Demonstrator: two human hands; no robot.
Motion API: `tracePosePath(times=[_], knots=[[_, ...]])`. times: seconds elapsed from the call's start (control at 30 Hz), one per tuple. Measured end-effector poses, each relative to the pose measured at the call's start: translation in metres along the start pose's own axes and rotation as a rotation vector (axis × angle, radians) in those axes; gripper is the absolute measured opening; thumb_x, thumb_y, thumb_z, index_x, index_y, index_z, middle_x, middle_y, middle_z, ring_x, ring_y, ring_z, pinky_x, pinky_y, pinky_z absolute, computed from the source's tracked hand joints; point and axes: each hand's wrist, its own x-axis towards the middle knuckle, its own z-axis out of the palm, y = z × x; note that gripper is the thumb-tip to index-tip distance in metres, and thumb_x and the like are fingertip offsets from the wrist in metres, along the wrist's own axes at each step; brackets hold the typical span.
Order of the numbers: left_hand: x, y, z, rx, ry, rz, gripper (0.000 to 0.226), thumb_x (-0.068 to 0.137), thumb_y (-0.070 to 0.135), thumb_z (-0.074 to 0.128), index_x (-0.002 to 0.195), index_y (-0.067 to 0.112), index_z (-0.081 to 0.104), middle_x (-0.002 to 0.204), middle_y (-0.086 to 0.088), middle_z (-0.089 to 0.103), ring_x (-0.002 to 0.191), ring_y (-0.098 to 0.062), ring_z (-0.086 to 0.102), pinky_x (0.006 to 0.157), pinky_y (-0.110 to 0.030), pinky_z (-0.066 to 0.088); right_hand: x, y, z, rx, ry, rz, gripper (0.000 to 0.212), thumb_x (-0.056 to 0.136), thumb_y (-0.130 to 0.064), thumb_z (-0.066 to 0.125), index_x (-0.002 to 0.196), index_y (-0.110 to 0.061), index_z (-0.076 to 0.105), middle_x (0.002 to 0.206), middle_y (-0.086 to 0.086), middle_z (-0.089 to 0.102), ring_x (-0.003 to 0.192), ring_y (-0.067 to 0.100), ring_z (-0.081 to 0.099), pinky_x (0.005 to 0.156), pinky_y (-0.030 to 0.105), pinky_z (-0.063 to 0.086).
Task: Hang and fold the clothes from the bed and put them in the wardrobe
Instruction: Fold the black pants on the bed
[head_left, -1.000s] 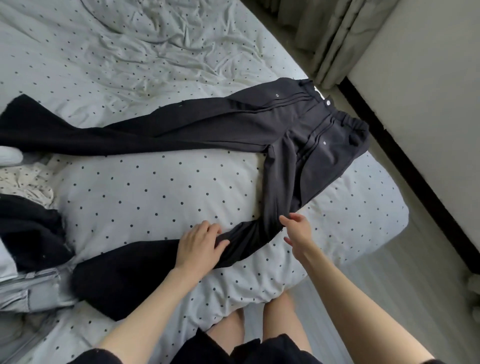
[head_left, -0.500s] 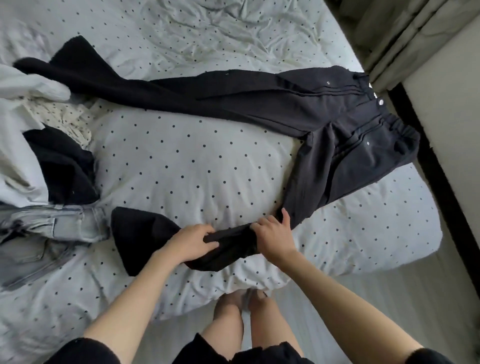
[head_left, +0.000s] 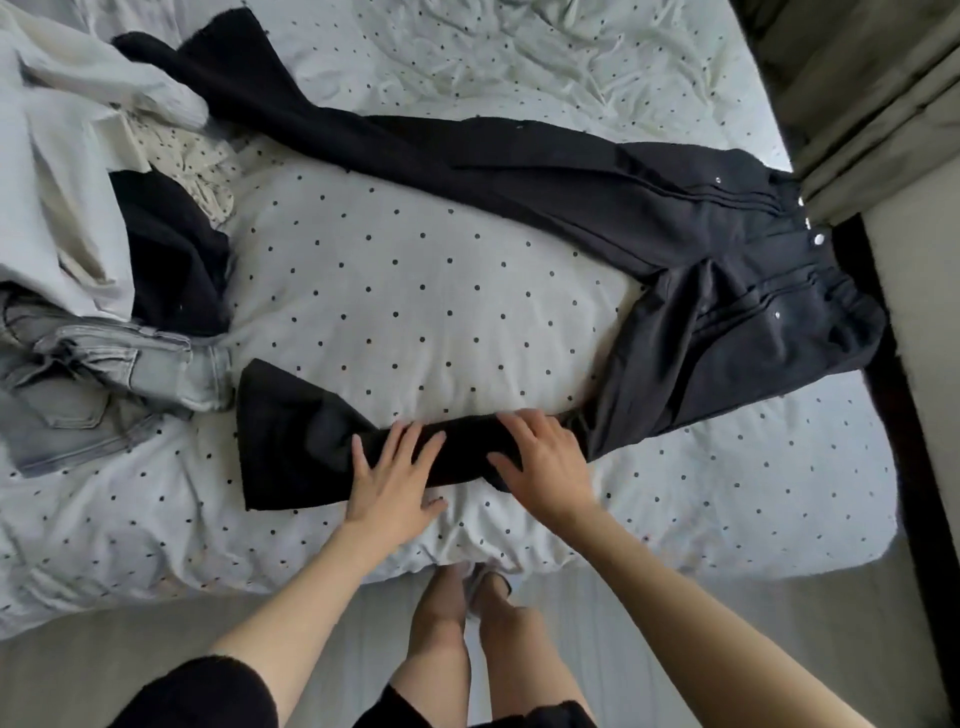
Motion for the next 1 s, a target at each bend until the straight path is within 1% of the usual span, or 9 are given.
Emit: tracePosePath(times=[0.1, 0.2, 0.33, 0.47, 0.63, 0.77, 0.83, 0.9, 1.0], knots=[[-0.003, -0.009, 0.019, 0.129, 0.022, -0.103, 0.087, 0.088, 0.02, 0.058, 0.15, 0.028, -0.002, 0.158, -0.003, -0.001, 0.146, -0.02, -0.007, 0.11, -0.063, 0.002, -0.018, 0.017, 0.025, -0.286, -0.255, -0.076, 0.077, 0.09, -0.046, 0.054, 0.151, -0.026, 0.013, 0.157, 0.005, 0.016, 0.145, 0.022, 0.013, 0.117, 0.042, 0.005], [0.002, -0.019, 0.015, 0.092, 0.155, -0.188, 0.059, 0.085, 0.016, 0.059, 0.138, 0.023, 0.034, 0.137, -0.001, 0.044, 0.134, -0.018, 0.035, 0.116, -0.052, 0.006, -0.013, 0.024, 0.036, -0.432, -0.244, -0.056, 0.085, 0.092, -0.028, 0.055, 0.151, -0.026, -0.006, 0.159, 0.005, 0.0, 0.146, 0.023, 0.001, 0.115, 0.049, 0.0], [0.002, -0.036, -0.012, -0.242, -0.055, -0.207, 0.017, 0.088, 0.021, 0.051, 0.105, 0.019, 0.053, 0.1, -0.005, 0.064, 0.097, -0.028, 0.06, 0.093, -0.039, 0.044, 0.001, 0.016, 0.034, -0.445, -0.149, -0.078, 0.061, 0.088, -0.004, 0.041, 0.146, -0.019, 0.029, 0.138, 0.01, 0.043, 0.126, 0.029, 0.041, 0.103, 0.042, 0.028], [0.001, -0.061, -0.041, -0.601, -0.242, -0.223, 0.02, 0.086, 0.03, 0.06, 0.106, 0.027, 0.063, 0.107, 0.002, 0.064, 0.098, -0.018, 0.057, 0.084, -0.031, 0.047, 0.023, 0.013, 0.001, -0.149, -0.252, 0.043, 0.031, 0.091, -0.021, 0.046, 0.119, -0.024, 0.06, 0.102, 0.006, 0.069, 0.094, 0.031, 0.062, 0.073, 0.032, 0.042], [0.007, -0.077, -0.064, -0.353, 0.324, -0.407, 0.045, 0.088, 0.015, 0.059, 0.131, 0.018, 0.046, 0.122, -0.009, 0.054, 0.111, -0.032, 0.052, 0.089, -0.043, 0.044, 0.061, -0.004, -0.041, 0.02, -0.064, 0.043, 0.028, 0.093, -0.03, 0.051, 0.119, -0.026, 0.062, 0.112, 0.0, 0.068, 0.107, 0.025, 0.059, 0.088, 0.034, 0.04], [-0.002, -0.042, -0.052, -0.355, 0.744, -0.232, 0.028, 0.085, 0.012, 0.063, 0.112, 0.004, 0.059, 0.108, -0.019, 0.057, 0.095, -0.04, 0.057, 0.076, -0.048, 0.048, 0.062, -0.019, -0.038, 0.007, 0.27, 0.065, 0.034, 0.092, -0.016, 0.053, 0.125, -0.012, 0.056, 0.123, 0.008, 0.059, 0.115, 0.029, 0.051, 0.096, 0.041, 0.032], [-0.009, -0.02, -0.029, -0.395, 0.46, -0.163, 0.056, 0.084, 0.035, 0.065, 0.131, 0.01, 0.047, 0.136, -0.018, 0.041, 0.121, -0.038, 0.046, 0.091, -0.05, 0.044, 0.04, -0.015, -0.022, -0.032, 0.361, -0.002, 0.025, 0.086, -0.011, 0.06, 0.111, -0.007, 0.063, 0.105, 0.011, 0.063, 0.098, 0.033, 0.058, 0.086, 0.043, 0.038], [-0.009, -0.009, -0.002, -0.318, 0.094, -0.158, 0.087, 0.082, 0.055, 0.06, 0.149, 0.025, 0.013, 0.157, -0.008, 0.0, 0.144, -0.03, 0.008, 0.111, -0.054, 0.02, 0.016, -0.004, -0.003, -0.117, 0.257, -0.047, 0.033, 0.084, -0.022, 0.065, 0.114, -0.009, 0.062, 0.105, 0.01, 0.063, 0.098, 0.033, 0.059, 0.085, 0.043, 0.039], [0.0, -0.012, 0.013, -0.176, 0.081, -0.195, 0.075, 0.09, 0.032, 0.058, 0.148, 0.031, 0.012, 0.158, -0.003, -0.003, 0.146, -0.026, 0.0, 0.114, -0.054, 0.013, 0.0, 0.019, 0.018, -0.301, -0.085, -0.027, 0.075, 0.083, -0.051, 0.061, 0.145, -0.018, 0.034, 0.142, 0.008, 0.043, 0.132, 0.027, 0.039, 0.106, 0.042, 0.026]])
